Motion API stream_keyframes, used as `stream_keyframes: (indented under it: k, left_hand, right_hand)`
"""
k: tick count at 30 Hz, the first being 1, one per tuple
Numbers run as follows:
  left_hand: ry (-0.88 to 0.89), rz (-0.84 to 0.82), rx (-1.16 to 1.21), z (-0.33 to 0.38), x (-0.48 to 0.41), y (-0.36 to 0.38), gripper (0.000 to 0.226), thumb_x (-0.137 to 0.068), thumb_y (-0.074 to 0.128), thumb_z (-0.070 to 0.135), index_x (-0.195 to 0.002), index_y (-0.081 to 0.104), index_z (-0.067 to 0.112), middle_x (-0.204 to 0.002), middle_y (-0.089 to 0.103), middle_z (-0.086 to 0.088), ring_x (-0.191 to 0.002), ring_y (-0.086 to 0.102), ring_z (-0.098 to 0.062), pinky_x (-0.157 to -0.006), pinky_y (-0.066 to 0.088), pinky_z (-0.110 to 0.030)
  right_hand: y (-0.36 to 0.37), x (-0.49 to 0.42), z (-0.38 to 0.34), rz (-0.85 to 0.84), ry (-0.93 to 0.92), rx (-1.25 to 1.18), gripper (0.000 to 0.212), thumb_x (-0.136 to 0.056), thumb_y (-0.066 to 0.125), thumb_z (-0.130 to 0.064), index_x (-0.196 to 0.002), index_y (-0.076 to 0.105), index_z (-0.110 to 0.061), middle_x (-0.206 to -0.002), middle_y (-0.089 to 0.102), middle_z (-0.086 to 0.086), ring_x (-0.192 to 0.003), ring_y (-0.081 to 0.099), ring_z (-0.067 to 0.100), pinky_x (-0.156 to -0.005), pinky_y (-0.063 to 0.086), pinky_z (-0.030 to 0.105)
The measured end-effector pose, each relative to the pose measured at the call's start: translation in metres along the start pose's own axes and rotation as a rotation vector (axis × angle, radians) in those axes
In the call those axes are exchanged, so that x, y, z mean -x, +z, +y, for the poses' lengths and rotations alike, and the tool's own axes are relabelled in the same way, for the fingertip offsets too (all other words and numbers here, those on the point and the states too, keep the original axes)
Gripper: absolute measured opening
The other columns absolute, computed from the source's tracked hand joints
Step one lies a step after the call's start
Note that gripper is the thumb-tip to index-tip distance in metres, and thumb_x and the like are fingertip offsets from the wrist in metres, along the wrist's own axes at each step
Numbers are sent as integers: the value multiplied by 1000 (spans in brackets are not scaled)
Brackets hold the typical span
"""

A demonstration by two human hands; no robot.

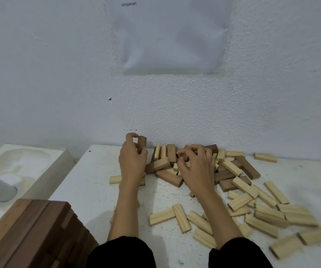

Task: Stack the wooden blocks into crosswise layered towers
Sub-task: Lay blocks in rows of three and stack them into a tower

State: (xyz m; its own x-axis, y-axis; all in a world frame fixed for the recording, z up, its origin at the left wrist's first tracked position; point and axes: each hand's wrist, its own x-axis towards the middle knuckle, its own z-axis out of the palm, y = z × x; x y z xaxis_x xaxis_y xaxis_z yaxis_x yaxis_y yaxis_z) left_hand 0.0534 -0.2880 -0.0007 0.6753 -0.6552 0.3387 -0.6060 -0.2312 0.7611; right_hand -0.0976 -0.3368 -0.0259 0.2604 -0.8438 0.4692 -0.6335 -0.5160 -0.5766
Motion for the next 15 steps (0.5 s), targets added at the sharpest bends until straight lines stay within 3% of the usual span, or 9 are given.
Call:
stream_keyframes:
  k: [3,6,9,11,15]
  left_hand:
    - [-33,-85,38,8,0,2,37,-89,52,8,-126,46,8,-111,55,-11,-97,54,-25,-77,37,-29]
    - [-33,-113,-54,16,2,7,24,-92,47,10,-114,47,1,-111,46,-13,-87,44,-22,-74,33,-31]
    - [-20,-128,-64,19,6,12,6,-93,44,14,-95,44,9,-102,43,-8,-89,47,-26,-74,33,-34]
    - [-5,-154,-97,17,8,14,11,-95,46,21,-91,43,11,-99,46,-6,-93,50,-27,-79,35,-37]
    - [-39,-189,-125,11,4,13,27,-92,58,32,-106,48,11,-109,54,-5,-100,52,-24,-88,36,-40]
  right_hand:
    - [-1,0,0,-15,8,10,19,-84,56,-21,-97,68,-24,-113,54,2,-109,40,21,-91,28,34]
    - [0,0,-2,5,-17,4,34,-81,42,-26,-103,67,-29,-112,54,3,-107,36,19,-90,32,38]
    - [1,1,-2,14,-137,30,49,-77,31,-23,-112,64,-35,-118,53,5,-108,33,17,-89,38,43]
    - [1,1,-2,1,-193,45,50,-76,30,-22,-105,68,-39,-119,54,4,-109,33,17,-91,36,44]
    - [1,1,-1,-1,-176,14,44,-77,33,-24,-89,72,-39,-114,55,2,-108,34,15,-95,32,41]
